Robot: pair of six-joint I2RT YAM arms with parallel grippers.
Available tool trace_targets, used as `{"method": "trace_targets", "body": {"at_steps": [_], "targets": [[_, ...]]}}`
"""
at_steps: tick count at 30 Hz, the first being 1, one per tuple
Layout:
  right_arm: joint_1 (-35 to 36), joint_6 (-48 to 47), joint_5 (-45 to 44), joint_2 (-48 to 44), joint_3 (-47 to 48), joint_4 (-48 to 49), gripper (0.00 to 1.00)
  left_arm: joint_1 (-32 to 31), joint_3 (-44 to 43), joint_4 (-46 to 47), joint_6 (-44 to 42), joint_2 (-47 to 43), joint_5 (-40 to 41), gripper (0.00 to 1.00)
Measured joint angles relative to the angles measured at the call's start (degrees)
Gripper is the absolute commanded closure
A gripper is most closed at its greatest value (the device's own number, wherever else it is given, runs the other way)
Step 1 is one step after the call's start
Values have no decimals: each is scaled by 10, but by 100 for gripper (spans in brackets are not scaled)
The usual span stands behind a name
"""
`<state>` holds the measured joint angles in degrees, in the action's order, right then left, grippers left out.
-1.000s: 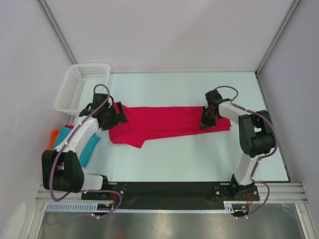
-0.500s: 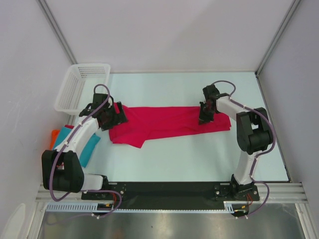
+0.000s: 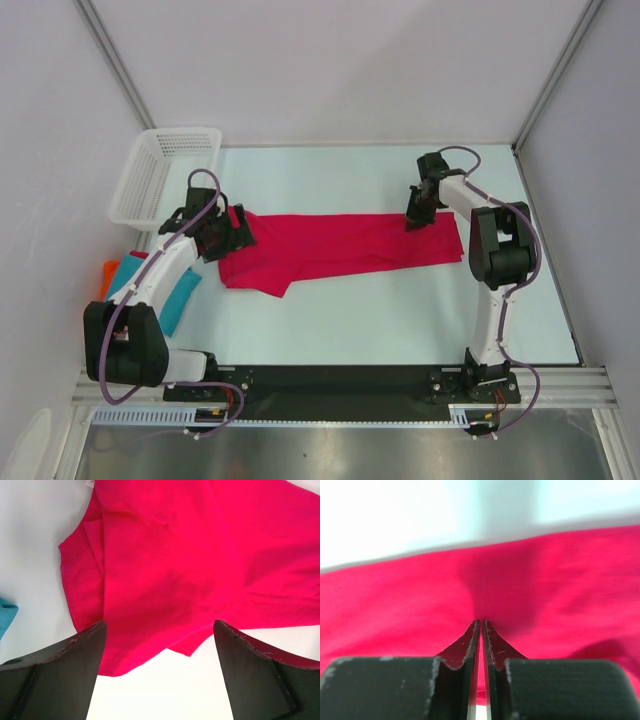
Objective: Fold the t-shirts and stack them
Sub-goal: Fold the other side of the tshirt into a rectangle
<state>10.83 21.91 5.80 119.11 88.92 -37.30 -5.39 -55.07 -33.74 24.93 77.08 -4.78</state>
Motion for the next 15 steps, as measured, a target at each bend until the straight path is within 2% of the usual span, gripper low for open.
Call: {"method": "trace_targets", "body": {"at_steps": [15], "targets": [[-77,-1,-8,-55,-89,11,89,2,0,1,0,0,-4,7]]}}
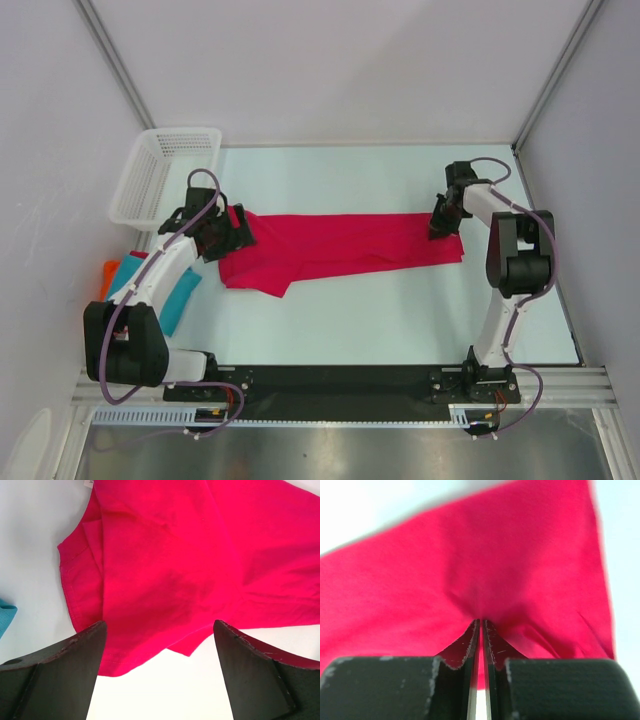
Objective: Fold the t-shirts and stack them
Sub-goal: Fold the other side of the tshirt into a rectangle
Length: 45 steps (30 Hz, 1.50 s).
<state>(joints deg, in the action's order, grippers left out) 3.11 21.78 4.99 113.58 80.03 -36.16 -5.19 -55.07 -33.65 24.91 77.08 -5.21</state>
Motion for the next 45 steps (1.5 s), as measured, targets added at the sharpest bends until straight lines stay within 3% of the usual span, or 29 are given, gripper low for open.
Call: {"method": "trace_targets", "body": {"at_steps": [18,22,29,45], "targets": [[-14,0,-35,-109,-90,9,88,0,0,1,0,0,-10,7],[-17,0,-35,-109,-89,8,88,0,0,1,0,0,-10,7],[-19,0,-35,-74,-27,1,78,1,0,1,0,0,-10,7],[-19,-2,-32,-32,-3,-1,78,1,0,1,-1,0,-10,7]]}}
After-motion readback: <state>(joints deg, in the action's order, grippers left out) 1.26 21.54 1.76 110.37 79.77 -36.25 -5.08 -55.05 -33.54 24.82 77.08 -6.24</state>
